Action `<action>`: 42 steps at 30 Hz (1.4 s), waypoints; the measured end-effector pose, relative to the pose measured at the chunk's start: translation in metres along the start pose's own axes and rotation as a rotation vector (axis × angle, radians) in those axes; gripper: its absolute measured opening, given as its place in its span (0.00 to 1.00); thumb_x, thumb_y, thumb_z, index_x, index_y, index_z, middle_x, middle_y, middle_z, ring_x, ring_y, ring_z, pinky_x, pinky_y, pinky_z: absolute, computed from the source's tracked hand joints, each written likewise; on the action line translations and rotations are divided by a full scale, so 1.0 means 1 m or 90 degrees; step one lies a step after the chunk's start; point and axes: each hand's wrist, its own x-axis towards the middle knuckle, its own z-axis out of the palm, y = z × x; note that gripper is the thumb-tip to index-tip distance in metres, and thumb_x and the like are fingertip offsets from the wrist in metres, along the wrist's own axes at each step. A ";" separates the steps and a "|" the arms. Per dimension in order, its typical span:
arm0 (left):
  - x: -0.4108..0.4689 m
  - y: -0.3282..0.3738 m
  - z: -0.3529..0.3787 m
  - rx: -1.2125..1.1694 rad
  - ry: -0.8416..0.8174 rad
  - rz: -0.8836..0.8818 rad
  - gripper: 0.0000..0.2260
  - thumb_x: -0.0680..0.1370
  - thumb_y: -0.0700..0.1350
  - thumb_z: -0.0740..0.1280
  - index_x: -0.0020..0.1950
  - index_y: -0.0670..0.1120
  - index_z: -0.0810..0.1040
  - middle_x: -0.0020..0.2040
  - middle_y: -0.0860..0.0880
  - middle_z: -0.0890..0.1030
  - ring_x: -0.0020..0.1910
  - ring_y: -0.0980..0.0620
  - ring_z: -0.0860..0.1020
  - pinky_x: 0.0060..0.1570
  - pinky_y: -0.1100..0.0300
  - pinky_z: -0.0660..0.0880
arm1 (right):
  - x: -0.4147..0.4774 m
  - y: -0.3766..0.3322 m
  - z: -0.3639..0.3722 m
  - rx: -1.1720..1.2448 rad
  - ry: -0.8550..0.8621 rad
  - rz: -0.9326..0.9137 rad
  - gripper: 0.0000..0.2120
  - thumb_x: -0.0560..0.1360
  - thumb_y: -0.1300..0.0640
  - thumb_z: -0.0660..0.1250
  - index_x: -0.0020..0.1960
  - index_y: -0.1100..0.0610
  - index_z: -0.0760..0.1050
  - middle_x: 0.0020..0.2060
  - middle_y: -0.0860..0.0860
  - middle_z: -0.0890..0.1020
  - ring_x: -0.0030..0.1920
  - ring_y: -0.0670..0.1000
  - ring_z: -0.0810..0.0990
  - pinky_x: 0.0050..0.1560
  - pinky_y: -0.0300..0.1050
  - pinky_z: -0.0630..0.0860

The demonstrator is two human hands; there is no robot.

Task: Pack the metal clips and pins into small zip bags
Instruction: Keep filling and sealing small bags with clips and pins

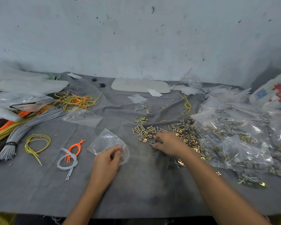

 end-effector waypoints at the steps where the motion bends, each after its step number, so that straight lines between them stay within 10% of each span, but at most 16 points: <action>1: 0.000 0.000 0.000 0.001 0.002 0.003 0.09 0.79 0.39 0.68 0.53 0.50 0.86 0.35 0.55 0.83 0.34 0.61 0.77 0.37 0.68 0.71 | 0.000 -0.001 0.000 -0.001 -0.005 -0.006 0.13 0.78 0.44 0.67 0.58 0.49 0.76 0.58 0.51 0.80 0.59 0.54 0.77 0.50 0.45 0.70; 8: -0.002 0.004 0.000 0.012 0.004 0.016 0.09 0.79 0.39 0.69 0.53 0.50 0.86 0.32 0.63 0.80 0.32 0.63 0.76 0.35 0.72 0.68 | -0.002 -0.017 0.005 -0.046 -0.019 -0.047 0.05 0.81 0.48 0.63 0.52 0.49 0.74 0.50 0.48 0.77 0.57 0.55 0.74 0.59 0.53 0.72; 14: -0.002 0.004 0.000 -0.005 -0.010 0.023 0.09 0.81 0.42 0.68 0.56 0.52 0.85 0.30 0.51 0.78 0.29 0.57 0.74 0.35 0.63 0.71 | -0.002 -0.016 0.005 0.042 0.096 -0.040 0.06 0.80 0.52 0.64 0.52 0.48 0.80 0.53 0.51 0.80 0.56 0.55 0.77 0.59 0.50 0.73; 30: -0.004 0.012 -0.002 -0.029 -0.041 -0.046 0.17 0.78 0.35 0.63 0.60 0.52 0.83 0.38 0.42 0.83 0.37 0.46 0.80 0.41 0.55 0.76 | -0.052 -0.083 0.060 0.844 0.160 0.028 0.06 0.82 0.63 0.62 0.50 0.57 0.77 0.36 0.47 0.78 0.36 0.42 0.77 0.38 0.37 0.76; 36: -0.005 0.015 -0.004 -0.035 -0.046 -0.055 0.17 0.78 0.35 0.63 0.62 0.49 0.82 0.41 0.43 0.83 0.39 0.48 0.81 0.43 0.54 0.77 | -0.045 -0.099 0.067 0.660 0.145 -0.038 0.09 0.81 0.61 0.62 0.48 0.49 0.77 0.41 0.48 0.81 0.40 0.48 0.78 0.46 0.49 0.78; 42: -0.005 0.019 -0.005 -0.066 -0.049 -0.046 0.17 0.78 0.32 0.62 0.60 0.45 0.83 0.39 0.52 0.83 0.34 0.65 0.77 0.36 0.72 0.71 | -0.043 -0.108 0.078 0.462 0.216 -0.128 0.06 0.80 0.61 0.64 0.52 0.54 0.80 0.45 0.45 0.83 0.46 0.44 0.80 0.47 0.37 0.72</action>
